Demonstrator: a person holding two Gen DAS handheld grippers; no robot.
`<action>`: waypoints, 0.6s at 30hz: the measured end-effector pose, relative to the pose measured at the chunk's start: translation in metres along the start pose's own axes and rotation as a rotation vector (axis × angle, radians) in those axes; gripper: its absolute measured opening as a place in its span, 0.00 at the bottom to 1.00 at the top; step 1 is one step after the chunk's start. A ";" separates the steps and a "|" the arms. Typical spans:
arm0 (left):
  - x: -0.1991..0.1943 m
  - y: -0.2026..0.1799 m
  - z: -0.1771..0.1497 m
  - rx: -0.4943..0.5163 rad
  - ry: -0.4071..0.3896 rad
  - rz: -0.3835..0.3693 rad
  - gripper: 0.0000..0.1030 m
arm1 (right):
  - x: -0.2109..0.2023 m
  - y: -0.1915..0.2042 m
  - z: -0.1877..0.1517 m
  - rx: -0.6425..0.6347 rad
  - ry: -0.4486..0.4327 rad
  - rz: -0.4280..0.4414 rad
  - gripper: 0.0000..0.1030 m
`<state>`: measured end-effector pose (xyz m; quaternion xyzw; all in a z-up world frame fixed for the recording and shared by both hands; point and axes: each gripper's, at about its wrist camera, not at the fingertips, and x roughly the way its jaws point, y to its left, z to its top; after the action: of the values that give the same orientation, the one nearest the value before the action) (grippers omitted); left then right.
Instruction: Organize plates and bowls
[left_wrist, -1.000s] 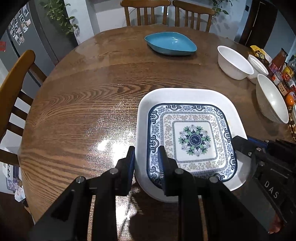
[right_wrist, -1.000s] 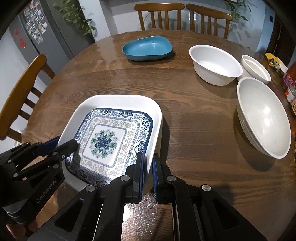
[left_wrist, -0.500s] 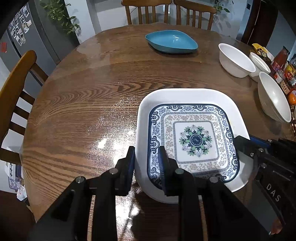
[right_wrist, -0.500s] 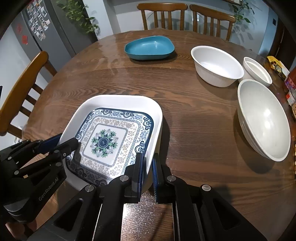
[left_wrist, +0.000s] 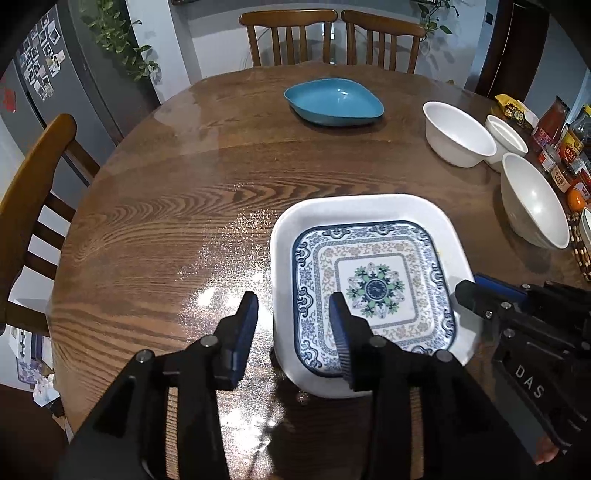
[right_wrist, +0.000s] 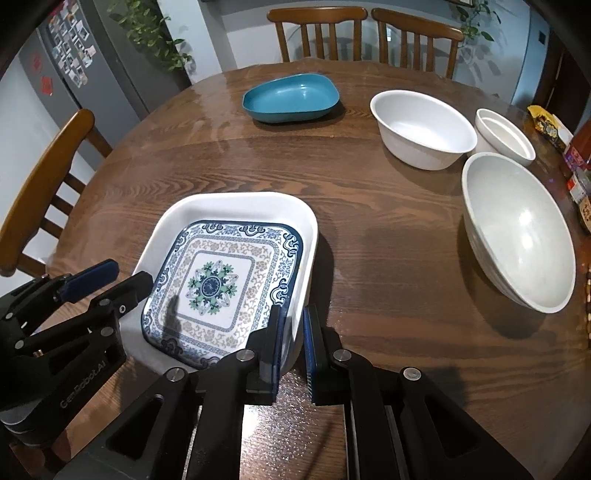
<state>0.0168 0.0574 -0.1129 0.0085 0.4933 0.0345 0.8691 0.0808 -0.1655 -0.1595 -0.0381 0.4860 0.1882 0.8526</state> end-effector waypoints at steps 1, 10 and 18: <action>-0.002 0.000 0.000 0.000 -0.003 0.001 0.43 | -0.002 0.000 0.000 0.000 -0.003 0.001 0.10; -0.024 -0.003 0.007 -0.004 -0.045 0.003 0.74 | -0.024 -0.004 0.004 -0.022 -0.043 -0.002 0.23; -0.051 -0.012 0.018 0.015 -0.086 -0.007 0.84 | -0.062 -0.019 0.011 0.018 -0.143 0.025 0.56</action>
<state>0.0067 0.0421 -0.0610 0.0146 0.4560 0.0273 0.8895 0.0687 -0.1980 -0.1039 -0.0109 0.4259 0.1968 0.8831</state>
